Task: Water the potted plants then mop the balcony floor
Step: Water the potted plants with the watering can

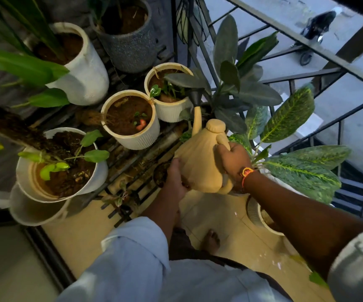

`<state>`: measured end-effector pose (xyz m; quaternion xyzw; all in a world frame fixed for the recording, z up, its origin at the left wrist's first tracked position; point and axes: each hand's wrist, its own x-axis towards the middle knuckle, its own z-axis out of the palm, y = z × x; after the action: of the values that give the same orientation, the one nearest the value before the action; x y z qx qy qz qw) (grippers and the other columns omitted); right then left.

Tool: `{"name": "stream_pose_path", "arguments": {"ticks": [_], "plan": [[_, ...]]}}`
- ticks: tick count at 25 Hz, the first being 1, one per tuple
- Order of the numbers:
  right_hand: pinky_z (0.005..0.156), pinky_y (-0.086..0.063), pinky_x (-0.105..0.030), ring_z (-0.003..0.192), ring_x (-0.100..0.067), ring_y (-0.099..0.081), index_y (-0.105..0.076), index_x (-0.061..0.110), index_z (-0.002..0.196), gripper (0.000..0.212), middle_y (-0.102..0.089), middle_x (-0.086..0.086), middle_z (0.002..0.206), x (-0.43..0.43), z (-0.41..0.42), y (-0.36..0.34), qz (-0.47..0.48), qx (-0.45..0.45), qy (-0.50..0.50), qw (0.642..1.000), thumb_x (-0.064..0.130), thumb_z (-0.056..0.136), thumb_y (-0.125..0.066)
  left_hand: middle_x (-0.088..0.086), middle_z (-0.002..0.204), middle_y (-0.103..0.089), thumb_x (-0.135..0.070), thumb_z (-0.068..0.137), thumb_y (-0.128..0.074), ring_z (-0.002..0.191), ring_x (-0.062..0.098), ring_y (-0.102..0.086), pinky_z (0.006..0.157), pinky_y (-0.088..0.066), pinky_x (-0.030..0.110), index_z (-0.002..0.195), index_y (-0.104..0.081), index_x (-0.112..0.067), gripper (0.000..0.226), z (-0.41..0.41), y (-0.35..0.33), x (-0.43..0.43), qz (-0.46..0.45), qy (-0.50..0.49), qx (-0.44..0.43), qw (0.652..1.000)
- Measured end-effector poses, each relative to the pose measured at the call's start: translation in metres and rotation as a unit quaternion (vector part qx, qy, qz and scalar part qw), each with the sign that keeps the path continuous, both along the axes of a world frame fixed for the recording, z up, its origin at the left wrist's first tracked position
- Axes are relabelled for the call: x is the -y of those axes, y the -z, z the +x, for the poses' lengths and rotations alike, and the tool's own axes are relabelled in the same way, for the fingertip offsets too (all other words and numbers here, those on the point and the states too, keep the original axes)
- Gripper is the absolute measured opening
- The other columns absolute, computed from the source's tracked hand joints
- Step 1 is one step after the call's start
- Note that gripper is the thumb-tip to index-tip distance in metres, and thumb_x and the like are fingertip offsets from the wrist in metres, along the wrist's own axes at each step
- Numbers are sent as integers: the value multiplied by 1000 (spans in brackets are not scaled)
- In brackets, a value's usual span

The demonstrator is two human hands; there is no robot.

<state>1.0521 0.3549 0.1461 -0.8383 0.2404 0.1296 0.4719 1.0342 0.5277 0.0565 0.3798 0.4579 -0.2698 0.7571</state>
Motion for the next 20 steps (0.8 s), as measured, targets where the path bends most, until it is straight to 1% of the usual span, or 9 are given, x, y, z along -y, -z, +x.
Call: {"name": "stream_pose_path", "arguments": {"ticks": [2,5,8,10,12,14,17,18,20], "plan": [[57,-35,-27,68,-22,-58,-63,19,86,26,-62,-1,73,-1,-3,-11,-8,20,-36,999,42,97,-57,15,139,-57,-62,81,-71,124,42,-57,105,-49,65,149,-47,-26,80,-5,-15,-1,22,-18,0,1000],[65,-40,-29,77,-25,-60,-66,11,106,32,-66,-9,90,-12,-7,-31,-15,52,-97,994,40,99,-56,14,139,-60,-68,79,-69,122,40,-59,103,-49,65,147,-51,-26,82,-18,-32,-8,45,-63,24,997],[74,-44,-32,88,-29,-62,-68,13,109,29,-65,-8,96,-32,-2,-54,-13,75,-164,983,37,98,-57,10,145,-56,-77,79,-62,125,41,-56,104,-48,66,148,-50,-32,84,-35,-61,-22,68,-96,29,993],[79,-44,-33,95,-31,-61,-68,8,109,35,-65,-10,100,-55,2,-70,-12,82,-221,972,39,97,-57,9,144,-56,-78,80,-59,125,40,-56,102,-50,64,147,-51,-32,81,-50,-70,-39,73,-116,52,989],[84,-53,-41,97,-35,-63,-67,5,112,48,-68,-15,104,-83,5,-86,11,80,-262,962,47,93,-55,10,143,-59,-76,74,-64,126,40,-57,105,-48,63,148,-51,-31,87,-66,-86,-61,96,-142,49,984],[83,-57,-48,90,-35,-66,-67,7,111,49,-68,-16,100,-116,3,-98,33,66,-303,950,49,92,-51,11,140,-61,-74,79,-61,125,39,-57,108,-47,62,146,-53,-29,80,-83,-97,-85,98,-166,66,979],[63,-54,-40,63,-31,-62,-63,9,91,36,-63,-14,77,-164,-5,-114,64,30,-332,941,42,94,-49,10,134,-63,-80,82,-59,118,38,-60,96,-54,57,140,-55,-27,79,-110,-115,-120,87,-214,52,971],[58,-52,-40,57,-31,-59,-62,7,89,36,-60,-15,73,-178,-8,-116,77,12,-332,940,41,94,-49,10,130,-64,-81,82,-59,115,37,-61,91,-55,54,133,-58,-25,76,-119,-118,-129,92,-216,53,971],[54,-50,-38,52,-30,-54,-63,1,91,37,-58,-18,70,-207,-16,-116,92,-16,-345,934,36,94,-50,11,127,-67,-85,77,-62,113,36,-63,91,-57,54,128,-59,-25,79,-136,-120,-148,91,-230,47,968]]}}
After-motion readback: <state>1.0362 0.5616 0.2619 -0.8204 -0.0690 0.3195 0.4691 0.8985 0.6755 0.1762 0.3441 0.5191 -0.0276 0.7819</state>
